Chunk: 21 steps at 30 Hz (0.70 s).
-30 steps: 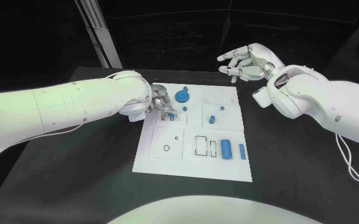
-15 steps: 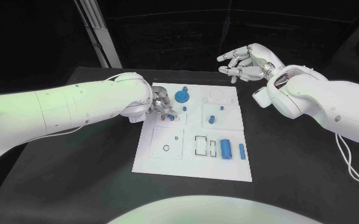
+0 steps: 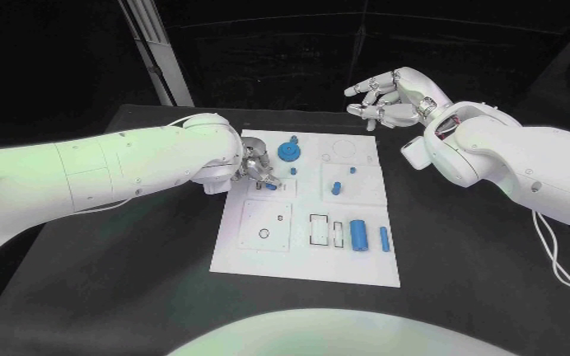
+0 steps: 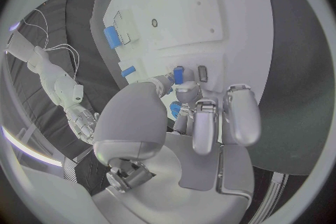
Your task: Assemble the parts on the task board
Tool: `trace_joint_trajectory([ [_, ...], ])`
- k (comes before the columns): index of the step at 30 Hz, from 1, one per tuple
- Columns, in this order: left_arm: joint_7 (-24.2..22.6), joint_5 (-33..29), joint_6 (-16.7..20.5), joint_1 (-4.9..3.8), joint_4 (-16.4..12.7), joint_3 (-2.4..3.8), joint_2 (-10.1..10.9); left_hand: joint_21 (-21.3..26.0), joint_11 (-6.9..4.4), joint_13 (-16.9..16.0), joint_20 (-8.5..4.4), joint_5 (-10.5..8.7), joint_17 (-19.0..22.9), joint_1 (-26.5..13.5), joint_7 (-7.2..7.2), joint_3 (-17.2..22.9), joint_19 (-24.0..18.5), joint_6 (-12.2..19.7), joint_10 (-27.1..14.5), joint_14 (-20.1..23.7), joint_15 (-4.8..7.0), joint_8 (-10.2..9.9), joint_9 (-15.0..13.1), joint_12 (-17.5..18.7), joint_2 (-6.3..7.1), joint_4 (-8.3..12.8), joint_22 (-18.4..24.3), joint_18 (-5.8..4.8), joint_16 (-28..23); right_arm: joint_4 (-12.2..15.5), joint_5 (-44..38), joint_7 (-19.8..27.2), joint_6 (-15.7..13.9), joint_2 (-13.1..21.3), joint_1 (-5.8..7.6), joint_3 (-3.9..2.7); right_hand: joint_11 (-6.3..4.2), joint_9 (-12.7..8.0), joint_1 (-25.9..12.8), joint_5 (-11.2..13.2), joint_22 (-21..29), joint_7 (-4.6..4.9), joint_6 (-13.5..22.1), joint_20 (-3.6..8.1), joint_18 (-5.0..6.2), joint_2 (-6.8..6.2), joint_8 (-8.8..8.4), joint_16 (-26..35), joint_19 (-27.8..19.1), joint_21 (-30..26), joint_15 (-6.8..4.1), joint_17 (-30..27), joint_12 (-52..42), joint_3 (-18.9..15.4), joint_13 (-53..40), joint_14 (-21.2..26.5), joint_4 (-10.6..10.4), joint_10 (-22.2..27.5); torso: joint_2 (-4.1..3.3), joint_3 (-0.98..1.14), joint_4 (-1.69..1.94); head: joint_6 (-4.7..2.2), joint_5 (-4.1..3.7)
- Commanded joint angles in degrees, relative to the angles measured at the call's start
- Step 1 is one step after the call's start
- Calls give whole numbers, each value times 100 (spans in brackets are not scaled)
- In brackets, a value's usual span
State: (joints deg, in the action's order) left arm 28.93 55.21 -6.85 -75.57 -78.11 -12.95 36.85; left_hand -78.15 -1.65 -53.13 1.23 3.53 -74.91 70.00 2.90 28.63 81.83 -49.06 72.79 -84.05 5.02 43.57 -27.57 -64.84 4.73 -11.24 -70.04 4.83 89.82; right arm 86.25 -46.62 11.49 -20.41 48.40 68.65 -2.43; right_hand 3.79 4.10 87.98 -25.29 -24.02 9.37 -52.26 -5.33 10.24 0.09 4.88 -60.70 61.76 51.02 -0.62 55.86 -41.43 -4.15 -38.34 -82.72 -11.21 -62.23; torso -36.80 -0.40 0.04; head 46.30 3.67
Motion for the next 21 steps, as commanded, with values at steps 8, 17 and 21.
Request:
trace_joint_trajectory([
  [8,70,2,-243,10,138,-9,-78,20,-5,-9,5,-13,-1509,-64,-43,962,28,5,52,-595,3,35,-7,-32,-34,884,2,-59,18,5,-10,11,42,-10,10,-4,7,-9,39,-14,9,-2,29,-2,30,-3,-12,14,40,-29,-12,-3,10,42,6,-39,-5,30,1,0,0,5,16],
  [17,113,-163,-395,8,268,-8,-174,51,-17,41,4,-23,-1509,-401,-68,914,14,-38,44,-595,8,90,-21,-14,25,772,34,-50,18,17,-10,-18,57,2,10,-4,9,-10,33,-20,10,-1,32,-3,29,-8,-13,5,38,-33,-11,17,7,52,13,-42,-16,31,-2,3,-5,11,5],
  [21,130,-189,-457,7,320,-8,-212,56,-22,74,0,-23,-1509,-514,-75,865,14,-50,28,-595,14,96,-17,8,31,720,36,-50,18,17,-10,-36,80,8,10,-3,10,-10,29,-21,11,0,32,-4,29,-10,-13,21,36,-34,-10,0,7,53,15,-39,-21,31,1,6,1,18,4],
])
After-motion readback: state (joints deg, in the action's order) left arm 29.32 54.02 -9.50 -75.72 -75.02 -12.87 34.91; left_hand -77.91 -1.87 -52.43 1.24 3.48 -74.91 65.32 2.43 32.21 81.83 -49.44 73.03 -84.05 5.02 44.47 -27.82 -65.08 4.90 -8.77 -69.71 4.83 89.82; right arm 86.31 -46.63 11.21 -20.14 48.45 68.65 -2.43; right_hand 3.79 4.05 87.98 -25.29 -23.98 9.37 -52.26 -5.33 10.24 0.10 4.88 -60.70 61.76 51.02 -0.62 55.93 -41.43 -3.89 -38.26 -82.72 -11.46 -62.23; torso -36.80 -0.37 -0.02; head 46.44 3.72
